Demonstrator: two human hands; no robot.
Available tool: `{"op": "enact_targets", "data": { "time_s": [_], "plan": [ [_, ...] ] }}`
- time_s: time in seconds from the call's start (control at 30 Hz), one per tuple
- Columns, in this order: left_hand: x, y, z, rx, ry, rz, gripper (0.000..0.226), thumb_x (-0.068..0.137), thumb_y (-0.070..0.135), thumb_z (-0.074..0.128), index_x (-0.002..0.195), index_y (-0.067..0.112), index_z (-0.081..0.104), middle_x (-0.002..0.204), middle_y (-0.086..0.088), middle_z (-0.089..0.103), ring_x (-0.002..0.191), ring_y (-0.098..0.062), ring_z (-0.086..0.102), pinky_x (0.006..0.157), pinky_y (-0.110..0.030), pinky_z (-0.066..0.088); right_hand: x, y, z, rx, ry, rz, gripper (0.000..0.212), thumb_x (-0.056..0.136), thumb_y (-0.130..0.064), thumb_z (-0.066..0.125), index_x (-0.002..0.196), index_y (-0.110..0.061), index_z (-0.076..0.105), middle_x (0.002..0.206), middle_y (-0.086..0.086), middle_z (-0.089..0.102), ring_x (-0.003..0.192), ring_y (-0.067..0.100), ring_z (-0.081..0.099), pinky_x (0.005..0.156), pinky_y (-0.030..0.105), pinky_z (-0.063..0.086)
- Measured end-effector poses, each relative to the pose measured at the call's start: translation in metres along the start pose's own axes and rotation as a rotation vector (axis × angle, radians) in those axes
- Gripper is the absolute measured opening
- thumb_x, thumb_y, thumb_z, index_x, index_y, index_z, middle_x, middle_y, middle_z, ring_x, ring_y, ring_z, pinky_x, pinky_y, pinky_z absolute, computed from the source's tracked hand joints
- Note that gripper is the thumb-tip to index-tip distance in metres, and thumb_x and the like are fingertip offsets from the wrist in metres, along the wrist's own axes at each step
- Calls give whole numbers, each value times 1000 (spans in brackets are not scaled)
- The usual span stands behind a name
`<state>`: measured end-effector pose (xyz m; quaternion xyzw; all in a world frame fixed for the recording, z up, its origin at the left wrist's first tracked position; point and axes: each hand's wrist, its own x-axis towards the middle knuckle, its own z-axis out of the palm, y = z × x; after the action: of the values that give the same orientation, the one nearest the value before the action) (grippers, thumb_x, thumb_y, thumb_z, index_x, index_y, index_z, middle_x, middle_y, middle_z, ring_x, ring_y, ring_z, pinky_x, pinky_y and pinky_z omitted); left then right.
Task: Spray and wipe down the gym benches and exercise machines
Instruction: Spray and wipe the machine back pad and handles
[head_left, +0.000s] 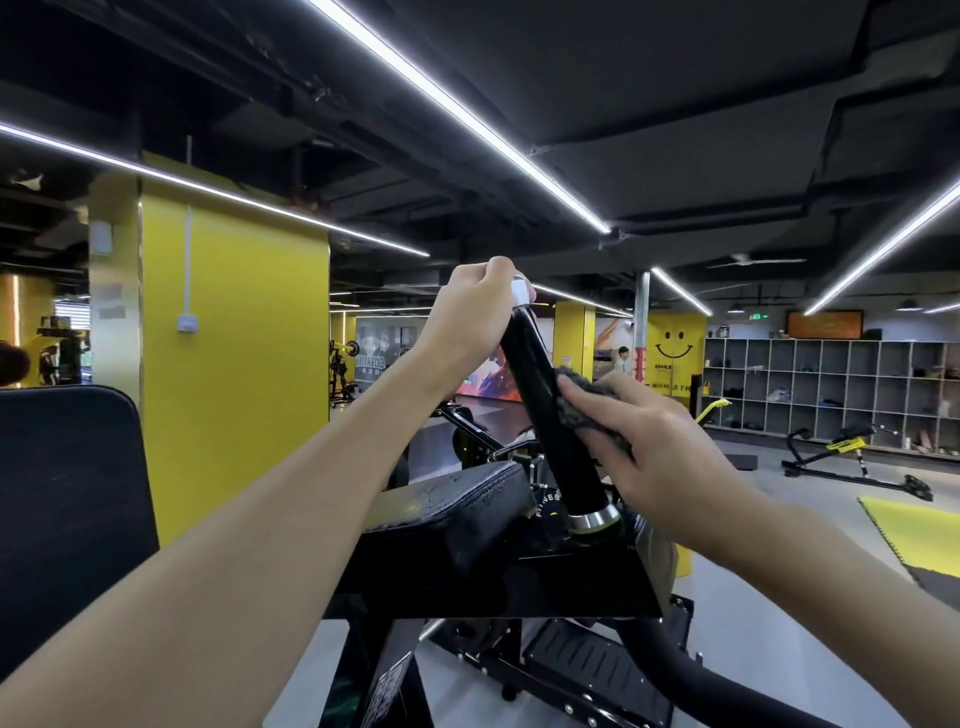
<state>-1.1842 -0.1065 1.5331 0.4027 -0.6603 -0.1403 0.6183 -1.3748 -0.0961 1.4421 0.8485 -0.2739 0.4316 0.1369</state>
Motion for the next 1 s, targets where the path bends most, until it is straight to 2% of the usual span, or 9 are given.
{"op": "enact_targets", "data": {
  "time_s": [0.07, 0.17, 0.27, 0.37, 0.43, 0.53, 0.73, 0.87, 1.0],
  "plan": [
    [-1, 1, 1, -14, 11, -6, 42, 89, 28, 32, 82, 6, 67, 93, -34, 65, 71, -28, 58, 68, -48, 53, -16, 2, -2, -25, -60, -2, 52, 96, -9, 59, 145, -20, 48, 110, -12, 52, 95, 11, 54, 83, 23, 45],
    [-2, 4, 2, -18, 25, 2, 38, 89, 25, 33, 79, 9, 66, 94, -36, 63, 72, -29, 59, 68, -45, 52, -36, 3, -13, -100, -208, 13, 52, 100, -16, 53, 148, -32, 42, 108, -28, 42, 99, 4, 52, 83, 19, 45],
    [-4, 3, 2, -21, 21, -1, 38, 89, 25, 33, 80, 8, 65, 94, -37, 63, 72, -30, 59, 70, -55, 55, -38, 4, -29, -164, -383, 54, 48, 102, -22, 48, 143, -44, 39, 109, -30, 44, 102, -1, 51, 87, 17, 44],
    [-3, 2, 2, -28, 26, -15, 41, 86, 28, 33, 81, 4, 66, 88, -32, 66, 73, -28, 58, 76, -60, 55, -12, 0, -36, 224, -150, 225, 42, 99, -12, 53, 129, -41, 58, 102, -20, 64, 92, 12, 64, 82, 32, 57],
    [-2, 1, 3, -29, 27, -11, 40, 88, 25, 34, 80, 3, 67, 80, -23, 68, 72, -26, 58, 73, -53, 55, 25, -2, -27, 550, 78, 401, 35, 99, -4, 50, 115, -28, 69, 100, -4, 73, 88, 24, 69, 72, 37, 61],
    [2, -1, 1, 48, 46, 5, 44, 87, 30, 33, 85, 4, 69, 79, -18, 67, 73, -27, 59, 75, -41, 52, 76, -14, -7, 926, 126, 530, 38, 93, 2, 46, 106, -21, 73, 102, 15, 73, 87, 28, 68, 73, 41, 56],
    [1, -3, 3, 42, 43, 56, 46, 92, 26, 33, 83, -8, 61, 83, -5, 55, 78, -14, 51, 78, -35, 45, 64, -7, 11, 1079, 18, 529, 20, 97, -6, 53, 105, -6, 70, 87, 17, 72, 73, 23, 68, 60, 29, 54],
    [1, -5, 3, 6, 22, 70, 45, 93, 22, 32, 85, -11, 59, 85, -6, 52, 80, -16, 47, 72, -32, 38, 43, 5, 3, 978, -89, 516, 26, 98, 0, 50, 109, -8, 72, 93, 14, 74, 81, 23, 72, 65, 25, 55],
    [2, -7, 5, -10, 27, 88, 47, 84, 28, 32, 77, -12, 55, 81, -7, 50, 75, -17, 44, 70, -34, 36, 62, 2, 2, 1003, 23, 510, 39, 96, 5, 45, 117, -14, 72, 99, 11, 74, 86, 23, 66, 68, 26, 53]
  ]
}}
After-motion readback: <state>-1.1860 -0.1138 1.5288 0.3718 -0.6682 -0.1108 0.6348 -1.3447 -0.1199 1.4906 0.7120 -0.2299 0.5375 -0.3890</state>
